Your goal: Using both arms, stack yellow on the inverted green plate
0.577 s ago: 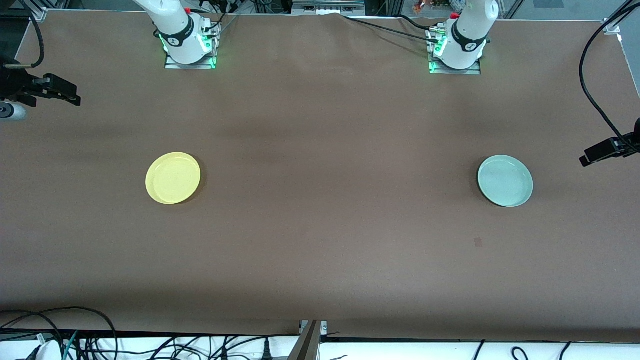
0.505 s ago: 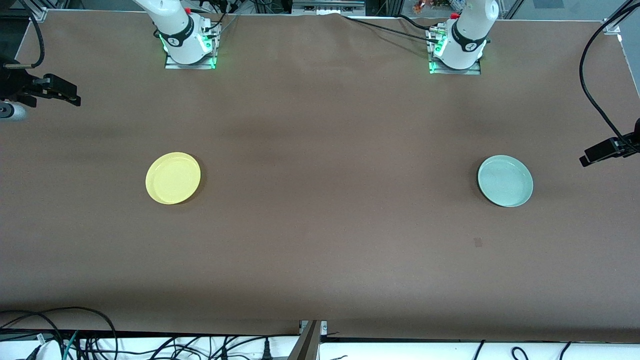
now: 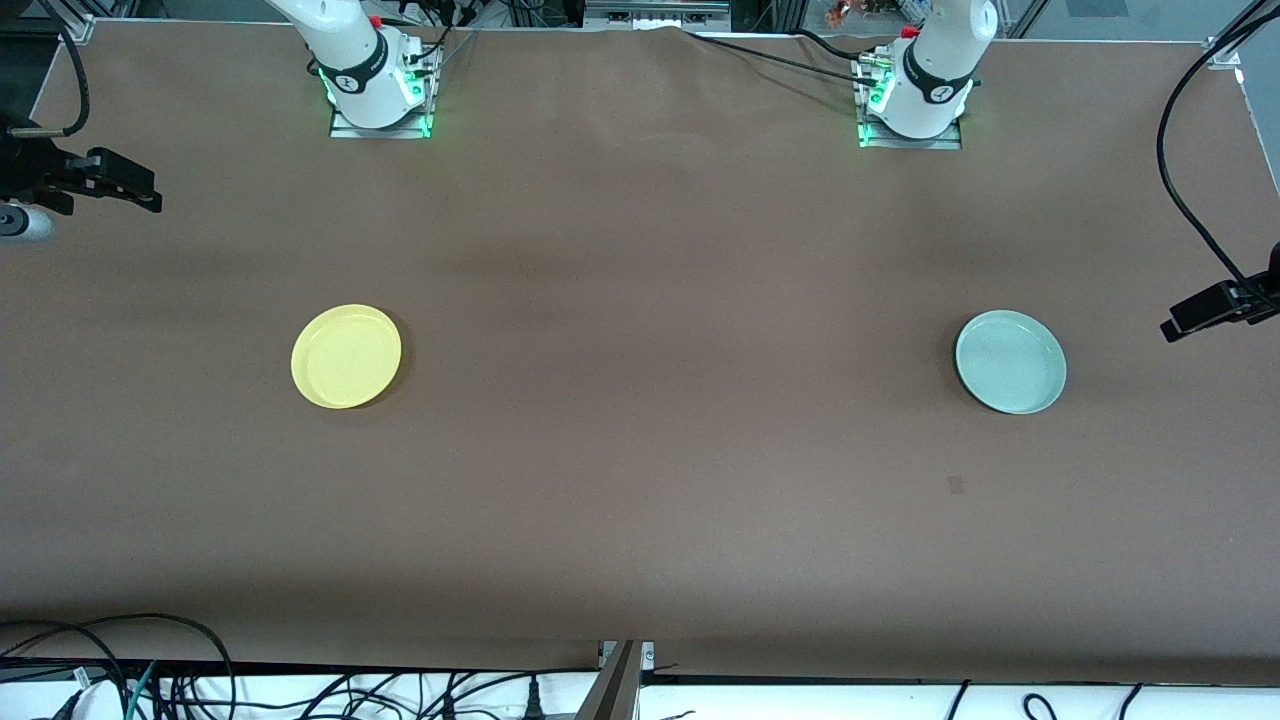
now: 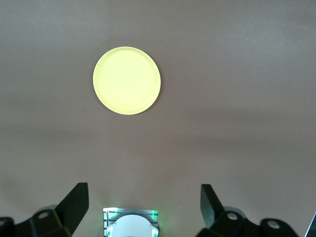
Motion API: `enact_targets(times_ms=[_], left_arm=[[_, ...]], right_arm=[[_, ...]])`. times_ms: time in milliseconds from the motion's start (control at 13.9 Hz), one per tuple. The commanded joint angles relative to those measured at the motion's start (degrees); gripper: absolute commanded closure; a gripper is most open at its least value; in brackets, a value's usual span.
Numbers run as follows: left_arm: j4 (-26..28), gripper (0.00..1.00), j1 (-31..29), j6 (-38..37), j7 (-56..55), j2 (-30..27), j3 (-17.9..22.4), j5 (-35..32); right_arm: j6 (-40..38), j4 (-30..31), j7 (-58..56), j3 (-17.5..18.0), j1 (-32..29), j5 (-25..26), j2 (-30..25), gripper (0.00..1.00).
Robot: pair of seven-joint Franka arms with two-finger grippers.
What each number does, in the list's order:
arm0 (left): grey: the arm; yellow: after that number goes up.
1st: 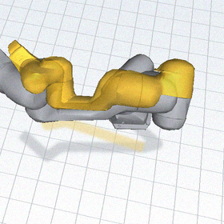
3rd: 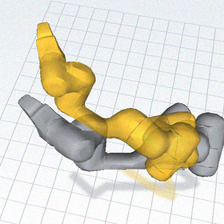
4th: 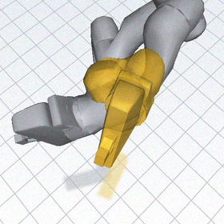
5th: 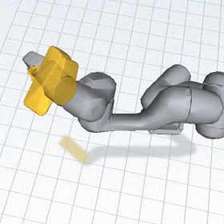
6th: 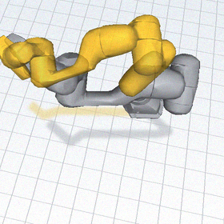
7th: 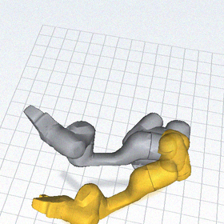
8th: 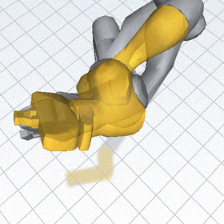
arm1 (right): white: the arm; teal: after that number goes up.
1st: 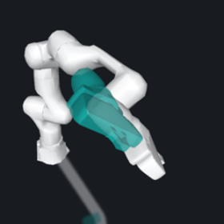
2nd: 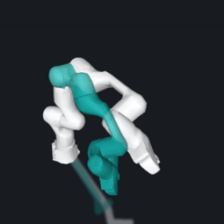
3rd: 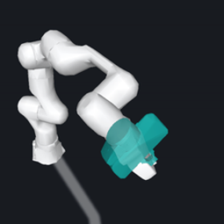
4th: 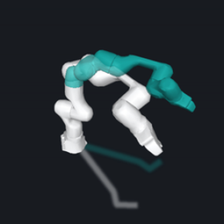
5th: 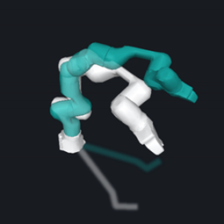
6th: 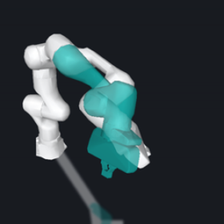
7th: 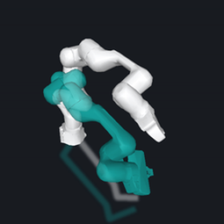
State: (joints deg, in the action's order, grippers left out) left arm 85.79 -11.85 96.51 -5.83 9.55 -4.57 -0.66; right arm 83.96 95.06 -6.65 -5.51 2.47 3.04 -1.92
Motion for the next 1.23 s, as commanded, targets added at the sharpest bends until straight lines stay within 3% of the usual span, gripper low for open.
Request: enact_targets(times_ms=[0,1154], left_arm=[[-0.79,0.0,-0.45,-0.71,1.26,0.12,-0.09,0.92],[-0.71,0.0,-0.37,-1.94,1.17,-0.41,-0.27,0.22]], right_arm=[[-0.38,-0.66,-0.65,0.07,-0.01,-0.31,-0.1,0.0],[-0.55,-0.57,-0.56,0.07,-0.01,-0.84,-0.01,0.0]])
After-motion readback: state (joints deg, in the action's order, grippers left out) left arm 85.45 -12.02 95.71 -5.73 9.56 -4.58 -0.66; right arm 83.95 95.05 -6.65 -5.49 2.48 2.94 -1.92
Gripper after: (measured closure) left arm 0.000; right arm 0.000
